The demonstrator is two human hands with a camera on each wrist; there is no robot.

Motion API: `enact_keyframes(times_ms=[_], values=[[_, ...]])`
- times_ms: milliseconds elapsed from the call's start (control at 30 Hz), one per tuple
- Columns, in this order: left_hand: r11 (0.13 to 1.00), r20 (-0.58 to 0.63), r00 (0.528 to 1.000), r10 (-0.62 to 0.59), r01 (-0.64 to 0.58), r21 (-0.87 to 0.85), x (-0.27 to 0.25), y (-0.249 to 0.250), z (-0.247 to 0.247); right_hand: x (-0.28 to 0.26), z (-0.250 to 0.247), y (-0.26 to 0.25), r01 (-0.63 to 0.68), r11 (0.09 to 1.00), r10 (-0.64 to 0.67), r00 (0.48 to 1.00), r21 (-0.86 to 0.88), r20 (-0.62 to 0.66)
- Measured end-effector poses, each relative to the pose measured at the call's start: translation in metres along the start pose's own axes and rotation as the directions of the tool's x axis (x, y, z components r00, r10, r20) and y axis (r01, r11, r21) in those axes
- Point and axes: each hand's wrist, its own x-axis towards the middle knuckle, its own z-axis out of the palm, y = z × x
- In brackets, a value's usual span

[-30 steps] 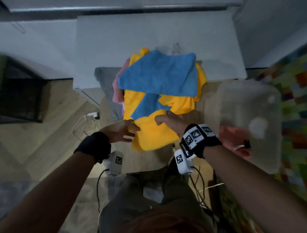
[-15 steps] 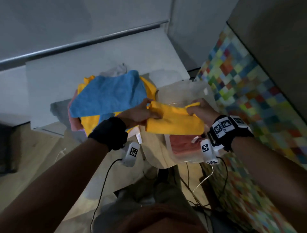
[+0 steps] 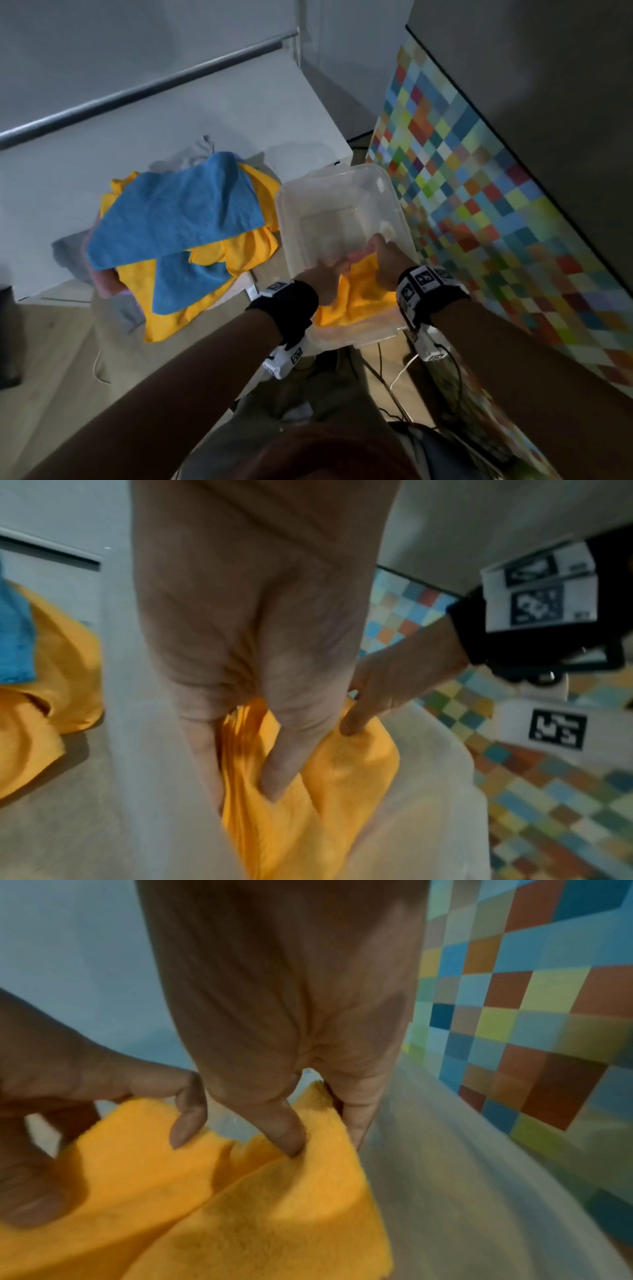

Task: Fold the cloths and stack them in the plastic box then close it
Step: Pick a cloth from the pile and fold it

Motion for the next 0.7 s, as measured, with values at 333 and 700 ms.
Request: enact_keyframes(times_ms=[333,700], values=[[0.913,-0.114,0.992,0.047,0.003,0.408,0.026,0.001,0.03,0.009,0.026,0.001,0.118,0.83,-0.107,0.993,-0.546,0.051],[0.94,-0.045,0.995,-0.087,0.097,0.326,0.056,-0.011,0.044,0.04,0.029,0.03,0.167,0.911,-0.031,0.939,-0.378,0.342]])
